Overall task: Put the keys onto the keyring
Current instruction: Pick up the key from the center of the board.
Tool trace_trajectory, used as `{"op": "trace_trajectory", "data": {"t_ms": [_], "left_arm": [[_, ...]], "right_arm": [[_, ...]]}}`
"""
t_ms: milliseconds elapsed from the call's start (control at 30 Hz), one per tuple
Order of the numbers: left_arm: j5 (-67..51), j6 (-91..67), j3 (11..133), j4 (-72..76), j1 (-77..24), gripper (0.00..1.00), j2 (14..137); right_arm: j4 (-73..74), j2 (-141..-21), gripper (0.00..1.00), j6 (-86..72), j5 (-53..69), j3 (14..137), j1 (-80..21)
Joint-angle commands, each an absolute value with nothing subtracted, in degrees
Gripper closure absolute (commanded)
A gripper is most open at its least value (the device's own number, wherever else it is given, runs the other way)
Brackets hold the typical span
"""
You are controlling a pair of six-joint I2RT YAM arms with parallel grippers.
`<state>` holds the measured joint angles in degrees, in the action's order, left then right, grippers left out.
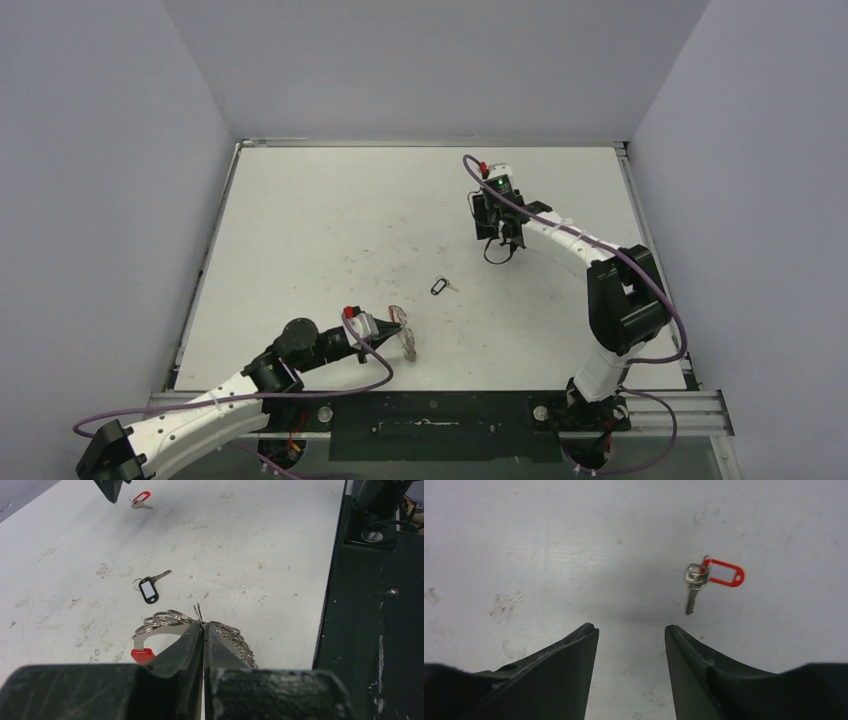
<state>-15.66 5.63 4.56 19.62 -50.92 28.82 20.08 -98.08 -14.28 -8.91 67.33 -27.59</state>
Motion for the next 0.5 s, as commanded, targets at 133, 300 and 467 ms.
{"op": "trace_trajectory", "data": {"t_ms": [133, 300, 467], "left_arm": [[-16.11, 5.44, 6.84, 23.35, -51.25, 1.0, 30.33], [-16.22, 5.7, 6.97, 23.79, -51.4, 1.0, 31.26], [-16.36, 5.71, 6.94, 23.9, -51.5, 1.0, 31.26]], "right_arm": [[22.99, -105.53, 0.53, -12.15, -16.23, 74.1, -20.18], [22.42, -108.33, 0.57, -13.59, -13.77, 75.36, -18.63], [21.5, -110.24, 0.62, -13.8, -12.4, 76.72, -17.65]]}}
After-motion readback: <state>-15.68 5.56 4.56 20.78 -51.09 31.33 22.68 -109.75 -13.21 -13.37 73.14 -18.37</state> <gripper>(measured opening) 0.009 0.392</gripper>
